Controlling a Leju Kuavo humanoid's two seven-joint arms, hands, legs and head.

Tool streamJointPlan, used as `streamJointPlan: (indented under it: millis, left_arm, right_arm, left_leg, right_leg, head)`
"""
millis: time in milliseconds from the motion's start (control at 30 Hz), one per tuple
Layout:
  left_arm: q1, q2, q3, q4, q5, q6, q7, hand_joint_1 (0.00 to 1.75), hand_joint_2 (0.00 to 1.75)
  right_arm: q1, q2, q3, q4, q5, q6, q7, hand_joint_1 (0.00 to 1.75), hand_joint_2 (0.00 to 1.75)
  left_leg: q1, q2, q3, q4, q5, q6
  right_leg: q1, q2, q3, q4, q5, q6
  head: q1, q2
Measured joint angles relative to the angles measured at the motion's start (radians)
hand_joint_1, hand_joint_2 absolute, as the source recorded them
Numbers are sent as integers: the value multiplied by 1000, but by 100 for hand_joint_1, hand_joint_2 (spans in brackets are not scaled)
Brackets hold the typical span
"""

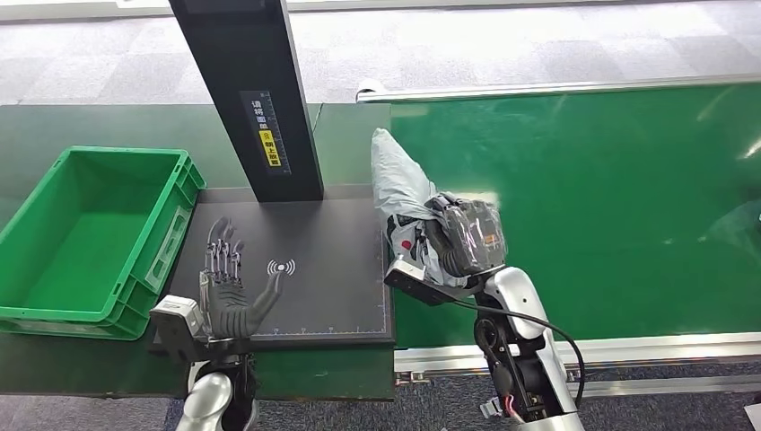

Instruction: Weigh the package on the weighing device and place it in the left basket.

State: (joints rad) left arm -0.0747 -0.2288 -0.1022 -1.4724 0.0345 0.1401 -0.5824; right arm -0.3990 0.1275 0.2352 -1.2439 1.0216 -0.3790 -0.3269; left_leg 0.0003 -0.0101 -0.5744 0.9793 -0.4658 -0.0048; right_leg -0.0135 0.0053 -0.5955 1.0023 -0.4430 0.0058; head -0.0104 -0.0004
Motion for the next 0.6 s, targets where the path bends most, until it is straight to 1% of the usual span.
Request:
streamJointPlan:
  millis: [100,200,300,367,467,600]
  left_arm:
    - [3,2,9,-12,10,53,-20,0,175]
    - [4,2,13,-31,10,96,-33,0,175]
    - [4,2,17,-51,12,131,-36,0,175]
    - [4,3,18,-60,15,142,-37,0,175]
    - [4,4,20,-66,16,149,-37,0,175]
    - [4,6,21,-71,17,154,-37,0,175]
  right_arm:
    - [-40,2,27,47,6,2,-10,175,175]
    - [-108,11,67,136,70,25,-17,175,175]
    - [-188,35,139,255,149,64,-33,175,175]
    - [-228,55,192,327,173,70,-35,175,175]
    - [-269,75,242,402,171,63,-34,175,175]
    - [-303,81,280,463,158,57,-35,175,175]
  left_leg:
    - [0,0,0,0,0,0]
    - [0,0,0,0,0,0]
    - [0,1,1,0,0,0]
    - [1,1,1,0,0,0]
    - [1,0,1,0,0,0]
    - [1,1,1,0,0,0]
  right_leg:
    - [0,0,0,0,0,0]
    - [0,0,0,0,0,0]
    - [1,0,0,0,0,0]
    - [1,0,0,0,0,0]
    - [2,0,0,0,0,0]
    - [1,0,0,0,0,0]
  head:
    - [0,0]
    - [0,0]
    - [0,0]
    - [0,0]
    - [0,0]
    - [0,0]
